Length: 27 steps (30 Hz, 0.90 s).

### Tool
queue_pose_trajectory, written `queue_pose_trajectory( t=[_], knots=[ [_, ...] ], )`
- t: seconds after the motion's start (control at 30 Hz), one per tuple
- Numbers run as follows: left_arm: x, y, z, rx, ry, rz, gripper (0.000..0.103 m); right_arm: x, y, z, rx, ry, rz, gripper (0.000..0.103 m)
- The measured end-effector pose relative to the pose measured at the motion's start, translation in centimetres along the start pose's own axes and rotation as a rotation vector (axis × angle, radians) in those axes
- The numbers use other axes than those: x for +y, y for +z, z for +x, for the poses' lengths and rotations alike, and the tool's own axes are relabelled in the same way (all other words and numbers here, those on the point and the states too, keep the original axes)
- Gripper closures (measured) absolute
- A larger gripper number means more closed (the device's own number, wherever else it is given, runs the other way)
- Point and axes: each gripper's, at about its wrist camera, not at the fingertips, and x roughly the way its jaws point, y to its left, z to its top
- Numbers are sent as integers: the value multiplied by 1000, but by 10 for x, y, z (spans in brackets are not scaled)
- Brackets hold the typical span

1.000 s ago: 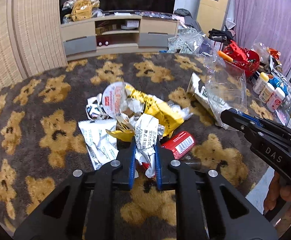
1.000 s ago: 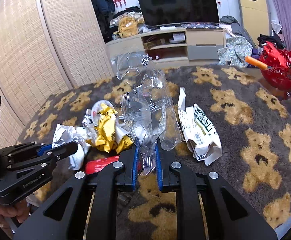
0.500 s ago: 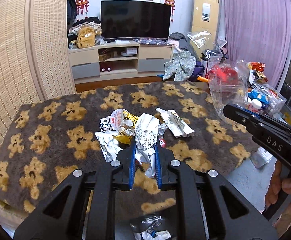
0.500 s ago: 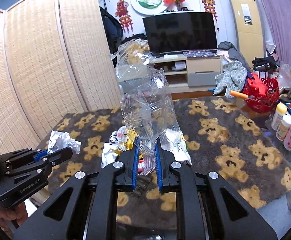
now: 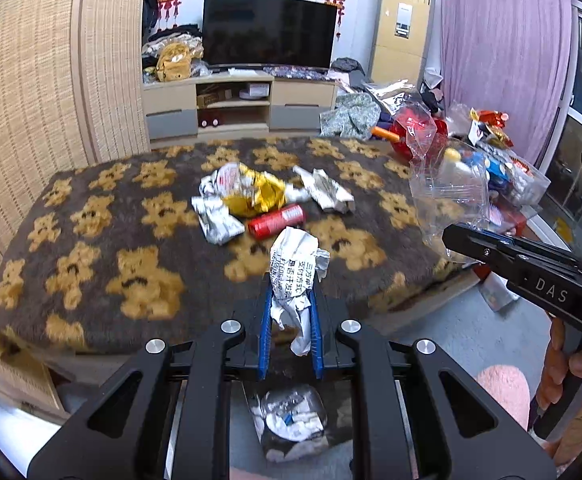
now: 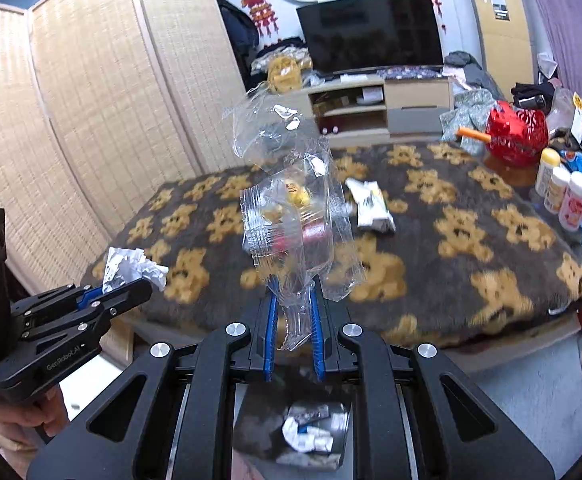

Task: Collect trash
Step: 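Lift both held items and carry them down over the metal bin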

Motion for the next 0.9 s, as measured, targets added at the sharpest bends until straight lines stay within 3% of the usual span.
queue_pose_trajectory(
  t=[0.27, 0.6, 0.9],
  knots=[
    [1, -64, 23, 132, -14, -23, 88, 0, -61, 17, 145, 8, 15, 87],
    [4, -120, 71, 294, -20, -45, 88, -10, -126, 76, 361, 34, 85, 87],
    [19, -163, 130, 447, -49, -106, 88, -21, -165, 135, 532, 46, 144, 87]
  ],
)
